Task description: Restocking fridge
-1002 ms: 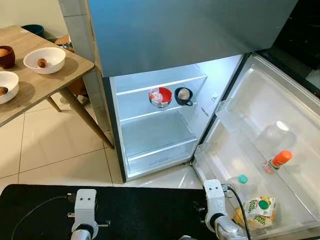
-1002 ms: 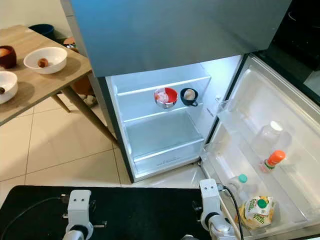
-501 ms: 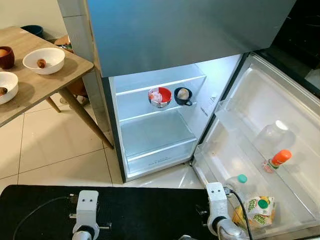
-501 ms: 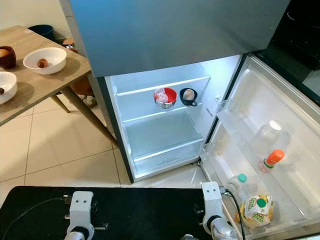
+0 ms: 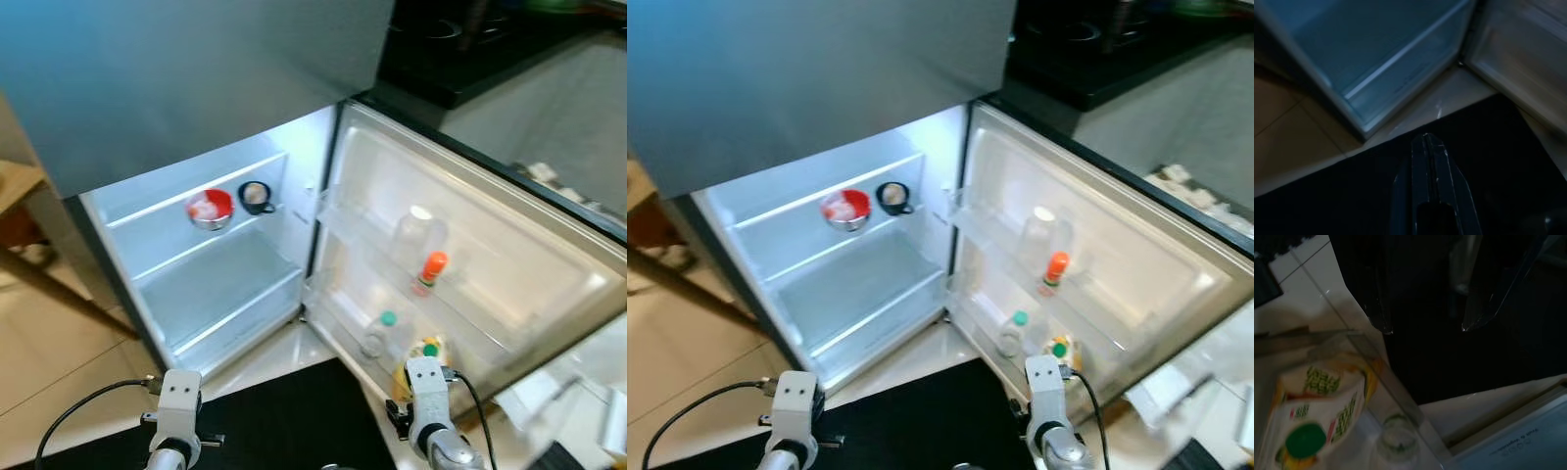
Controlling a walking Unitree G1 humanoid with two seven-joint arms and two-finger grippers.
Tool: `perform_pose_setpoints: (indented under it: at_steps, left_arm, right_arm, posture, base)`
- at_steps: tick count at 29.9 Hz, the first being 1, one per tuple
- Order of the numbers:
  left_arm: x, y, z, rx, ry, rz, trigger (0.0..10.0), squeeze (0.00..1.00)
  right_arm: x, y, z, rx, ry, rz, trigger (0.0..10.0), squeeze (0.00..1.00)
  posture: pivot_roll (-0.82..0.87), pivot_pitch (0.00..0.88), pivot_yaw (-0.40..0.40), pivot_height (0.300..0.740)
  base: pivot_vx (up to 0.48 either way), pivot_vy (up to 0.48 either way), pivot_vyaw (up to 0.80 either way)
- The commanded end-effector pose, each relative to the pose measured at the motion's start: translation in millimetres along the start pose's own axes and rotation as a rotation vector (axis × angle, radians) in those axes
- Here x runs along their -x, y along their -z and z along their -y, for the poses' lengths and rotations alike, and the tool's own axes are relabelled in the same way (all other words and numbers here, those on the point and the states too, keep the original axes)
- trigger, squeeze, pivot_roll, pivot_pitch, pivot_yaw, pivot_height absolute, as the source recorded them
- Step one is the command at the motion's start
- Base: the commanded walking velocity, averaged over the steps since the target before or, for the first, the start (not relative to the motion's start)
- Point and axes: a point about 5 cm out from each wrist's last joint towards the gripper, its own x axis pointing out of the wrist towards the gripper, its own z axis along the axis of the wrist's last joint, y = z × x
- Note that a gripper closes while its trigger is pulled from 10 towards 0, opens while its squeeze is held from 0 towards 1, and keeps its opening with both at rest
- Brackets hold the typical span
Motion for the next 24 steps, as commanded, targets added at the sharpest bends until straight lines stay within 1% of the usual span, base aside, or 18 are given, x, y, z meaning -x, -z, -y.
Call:
perform_pose_setpoints:
  at_steps: [1,11,17,19,20,24]
  left_arm:
    - [1.6,5.8,4.0,-0.001,0.01,-0.031,10.0,0.0]
    - [1.1,5.8,5.3,-0.002,0.014,-0.034,10.0,0.0]
    - [-0.6,3.4,4.3,-0.017,0.028,-0.031,10.0,0.0]
    - [-1.9,1.5,3.1,-0.022,0.032,-0.028,10.0,0.0]
    - [-2.5,0.5,2.5,-0.025,0.034,-0.026,10.0,0.0]
    - [-4.1,-2.6,0.1,-0.035,0.041,-0.019,10.0,0.0]
  right_arm:
    - [2.1,5.7,1.0,-0.008,0.007,-0.016,10.0,0.0]
    - [2.3,5.9,0.4,-0.009,0.007,-0.013,10.0,0.0]
    - [1.4,3.7,-1.1,-0.027,0.016,0.0,10.0,0.0]
    - [1.1,3.2,-1.9,-0.043,0.022,0.005,10.0,0.0]
    - [0.8,3.1,-2.6,-0.033,0.024,0.001,10.0,0.0]
    - [0.1,3.4,-6.1,-0.046,0.026,-0.004,10.0,0.0]
  posture:
    - [-0.1,0.109,-0.029,0.74]
    - [-0.09,0.106,-0.027,0.74]
    - [-0.1,0.104,-0.007,0.74]
    - [-0.09,0.104,0.004,0.74]
    - [-0.09,0.102,0.012,0.74]
    - [-0.08,0.096,0.027,0.74]
  base:
    - [0.0,0.0,-0.8]
    - [0.0,0.0,-0.8]
    - [0.0,0.0,-0.8]
    - [0.0,0.0,-0.41]
    - [0.0,0.0,0.0]
    - [0.0,0.0,0.0]
